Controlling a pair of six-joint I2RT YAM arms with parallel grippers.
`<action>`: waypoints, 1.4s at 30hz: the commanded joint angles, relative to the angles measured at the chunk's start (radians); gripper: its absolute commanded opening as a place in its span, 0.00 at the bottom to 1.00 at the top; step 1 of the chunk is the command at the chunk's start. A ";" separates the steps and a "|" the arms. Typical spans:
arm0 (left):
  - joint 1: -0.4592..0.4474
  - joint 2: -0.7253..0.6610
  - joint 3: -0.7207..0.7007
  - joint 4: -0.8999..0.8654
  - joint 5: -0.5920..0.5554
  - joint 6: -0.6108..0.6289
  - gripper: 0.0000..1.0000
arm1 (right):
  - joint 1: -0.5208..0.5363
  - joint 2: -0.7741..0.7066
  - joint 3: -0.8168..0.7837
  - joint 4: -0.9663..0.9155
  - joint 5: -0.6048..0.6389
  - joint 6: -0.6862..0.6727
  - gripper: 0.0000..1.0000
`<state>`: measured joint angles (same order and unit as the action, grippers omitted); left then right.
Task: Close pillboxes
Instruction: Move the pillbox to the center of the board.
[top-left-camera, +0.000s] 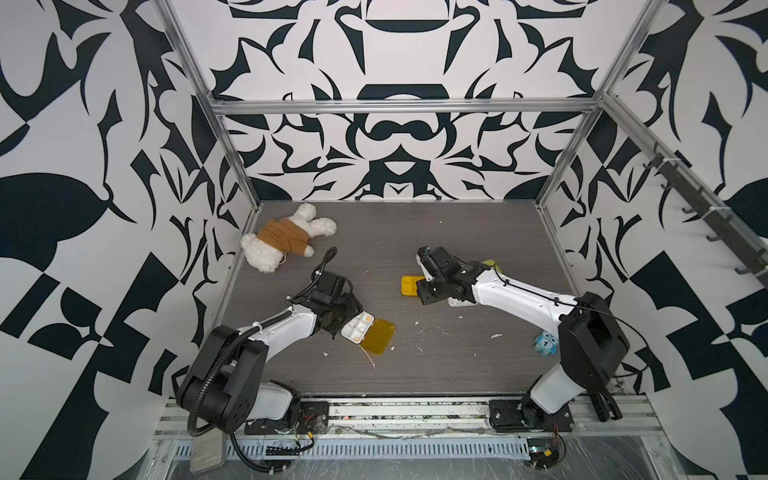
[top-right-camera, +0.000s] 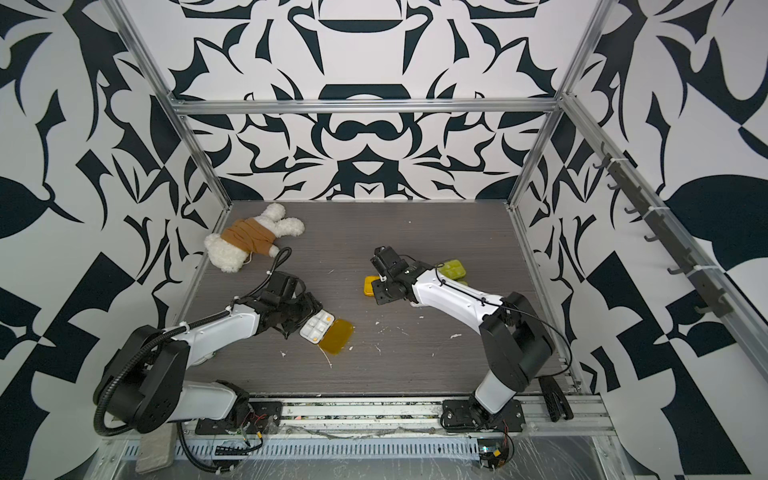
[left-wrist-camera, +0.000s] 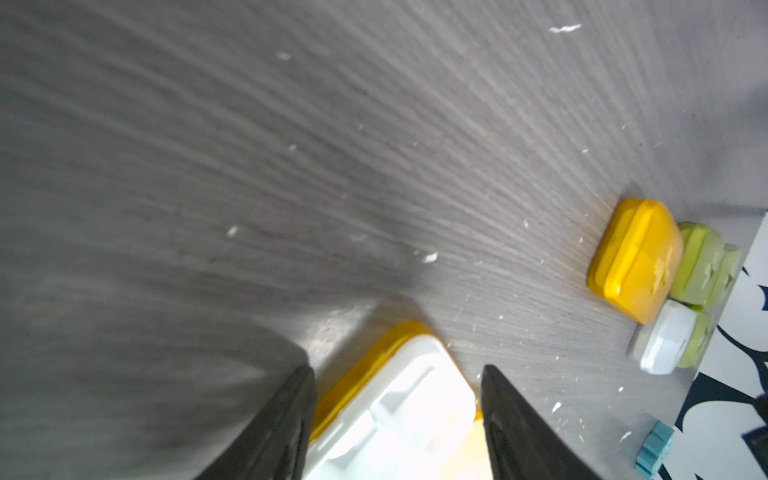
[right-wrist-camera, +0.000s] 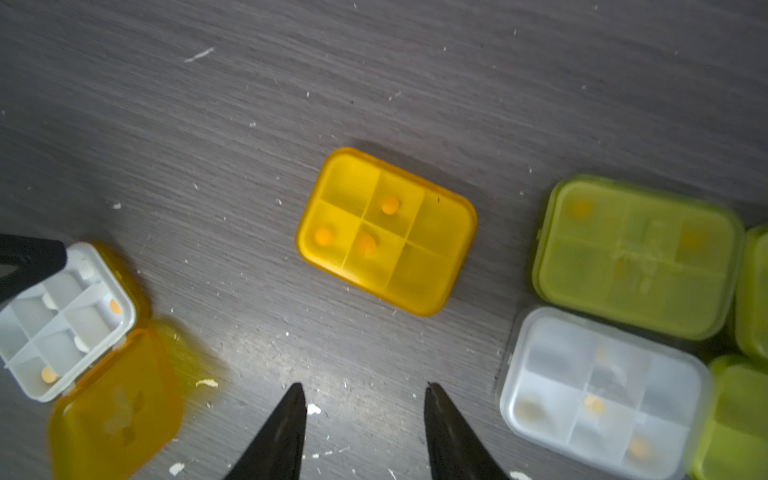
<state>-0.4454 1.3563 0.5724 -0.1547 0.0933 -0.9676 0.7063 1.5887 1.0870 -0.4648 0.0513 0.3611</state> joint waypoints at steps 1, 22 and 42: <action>-0.003 -0.039 -0.033 -0.044 0.005 0.011 0.66 | 0.009 -0.073 -0.070 0.022 -0.028 0.038 0.48; -0.047 -0.139 -0.084 -0.065 0.020 -0.009 0.66 | 0.208 -0.078 -0.274 0.225 -0.136 0.210 0.45; -0.047 -0.190 -0.083 -0.029 0.046 -0.014 0.66 | 0.233 0.062 -0.224 0.357 -0.214 0.259 0.44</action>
<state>-0.4896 1.1824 0.4965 -0.1909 0.1284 -0.9695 0.9333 1.6535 0.8310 -0.1246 -0.1543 0.6048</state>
